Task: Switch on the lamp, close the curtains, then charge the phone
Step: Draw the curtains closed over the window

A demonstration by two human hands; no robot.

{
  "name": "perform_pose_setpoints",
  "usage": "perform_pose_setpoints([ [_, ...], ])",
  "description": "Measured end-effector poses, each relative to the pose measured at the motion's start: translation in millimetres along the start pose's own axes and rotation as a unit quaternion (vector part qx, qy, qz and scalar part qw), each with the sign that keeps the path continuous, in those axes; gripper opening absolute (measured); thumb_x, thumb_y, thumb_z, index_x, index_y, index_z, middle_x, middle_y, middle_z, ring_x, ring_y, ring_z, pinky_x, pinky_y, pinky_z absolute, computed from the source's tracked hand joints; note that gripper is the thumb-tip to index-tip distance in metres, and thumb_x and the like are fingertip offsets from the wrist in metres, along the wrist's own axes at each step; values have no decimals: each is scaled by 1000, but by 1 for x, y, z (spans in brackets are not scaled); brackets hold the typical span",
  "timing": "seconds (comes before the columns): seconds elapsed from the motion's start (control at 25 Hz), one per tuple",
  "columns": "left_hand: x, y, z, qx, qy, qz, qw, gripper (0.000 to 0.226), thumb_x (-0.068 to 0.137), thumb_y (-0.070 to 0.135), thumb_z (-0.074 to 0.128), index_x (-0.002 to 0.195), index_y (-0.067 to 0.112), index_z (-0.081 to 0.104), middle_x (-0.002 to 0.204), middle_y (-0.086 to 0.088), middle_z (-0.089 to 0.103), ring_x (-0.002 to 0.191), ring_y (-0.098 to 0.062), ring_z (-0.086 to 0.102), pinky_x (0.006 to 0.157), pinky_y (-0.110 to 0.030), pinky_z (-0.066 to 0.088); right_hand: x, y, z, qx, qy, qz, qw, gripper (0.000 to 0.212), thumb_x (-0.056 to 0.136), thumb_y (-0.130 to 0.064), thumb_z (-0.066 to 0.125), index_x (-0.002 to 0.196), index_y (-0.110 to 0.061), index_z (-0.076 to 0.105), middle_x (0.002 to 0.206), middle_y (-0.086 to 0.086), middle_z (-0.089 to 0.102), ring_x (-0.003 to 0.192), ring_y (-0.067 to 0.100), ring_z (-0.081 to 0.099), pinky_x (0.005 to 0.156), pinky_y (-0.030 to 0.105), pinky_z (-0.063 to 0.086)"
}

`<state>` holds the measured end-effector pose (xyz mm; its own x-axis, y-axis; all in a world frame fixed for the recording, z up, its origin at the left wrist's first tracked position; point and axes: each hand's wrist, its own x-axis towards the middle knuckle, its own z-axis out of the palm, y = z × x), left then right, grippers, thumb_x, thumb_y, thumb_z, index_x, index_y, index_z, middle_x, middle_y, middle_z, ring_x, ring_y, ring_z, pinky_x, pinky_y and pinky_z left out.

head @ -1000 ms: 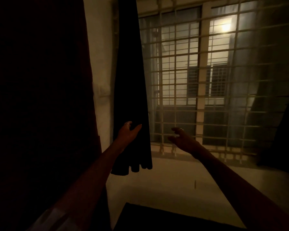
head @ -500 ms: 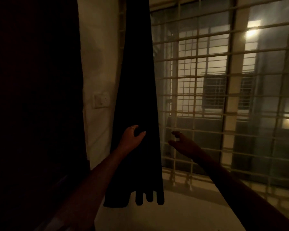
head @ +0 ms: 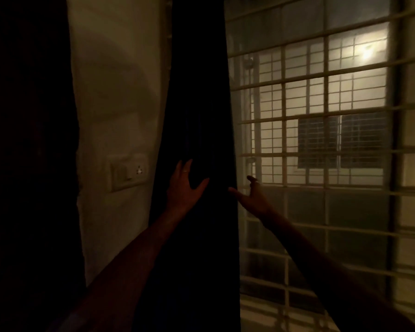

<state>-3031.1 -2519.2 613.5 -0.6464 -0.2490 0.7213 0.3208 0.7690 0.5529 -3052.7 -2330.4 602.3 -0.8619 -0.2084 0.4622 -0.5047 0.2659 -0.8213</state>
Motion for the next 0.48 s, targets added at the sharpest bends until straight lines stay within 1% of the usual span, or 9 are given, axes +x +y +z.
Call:
perform_pose_setpoints([
  [0.08,17,-14,10,21,26,39,999,72,82,46,60,143,25,29,157,-12,18,142,-25,25,115,-40,24,24,0,19,111,-13,5,994,85,82,-35,66,146,-13,15,140,3,40,126,18,43,97,31,43],
  [0.12,24,-21,16,32,44,57,997,70,83,47,59,143,25,30,157,-13,18,142,-26,25,115,-41,25,36,3,27,161,-32,11,986,84,80,-39,67,146,-16,20,137,2,45,122,18,50,94,30,47],
  [0.16,28,-24,21,43,58,69,995,69,83,47,57,143,23,32,156,-14,19,142,-27,27,115,-42,26,47,8,33,204,-56,8,977,75,79,-42,65,142,-17,31,134,3,52,117,19,56,93,31,50],
  [0.24,35,-32,29,66,77,73,992,65,85,46,49,141,16,36,154,-16,24,139,-30,32,113,-46,29,58,12,39,249,-105,-5,963,49,89,-38,52,128,-10,50,122,10,63,110,23,63,92,35,53],
  [0.28,38,-35,32,82,86,70,990,61,86,44,45,138,13,41,154,-17,26,138,-32,34,112,-49,30,61,12,41,243,-104,-14,964,41,94,-34,45,122,-6,54,116,13,65,107,26,64,92,37,53],
  [0.36,41,-36,36,122,107,70,984,50,90,40,36,125,9,56,152,-17,30,133,-34,42,108,-55,34,63,12,44,188,-57,-43,980,42,97,-33,35,112,-1,57,103,22,65,95,32,65,86,42,53],
  [0.4,40,-34,37,137,121,73,980,47,90,37,33,115,9,62,151,-16,32,131,-33,45,105,-56,36,64,15,44,161,-32,-66,984,45,97,-36,33,109,0,57,94,24,64,84,30,66,78,39,55],
  [0.44,39,-31,39,152,143,82,975,43,90,35,34,107,10,66,150,-16,34,130,-32,46,103,-57,36,63,16,42,134,-3,-83,987,45,96,-37,32,107,-1,57,85,19,63,72,22,65,68,31,54],
  [0.48,35,-26,40,168,169,98,966,38,90,32,37,101,11,67,149,-16,36,130,-30,47,102,-56,37,63,22,38,121,28,-90,988,42,97,-37,32,106,-3,56,79,10,61,64,12,61,60,23,51],
])
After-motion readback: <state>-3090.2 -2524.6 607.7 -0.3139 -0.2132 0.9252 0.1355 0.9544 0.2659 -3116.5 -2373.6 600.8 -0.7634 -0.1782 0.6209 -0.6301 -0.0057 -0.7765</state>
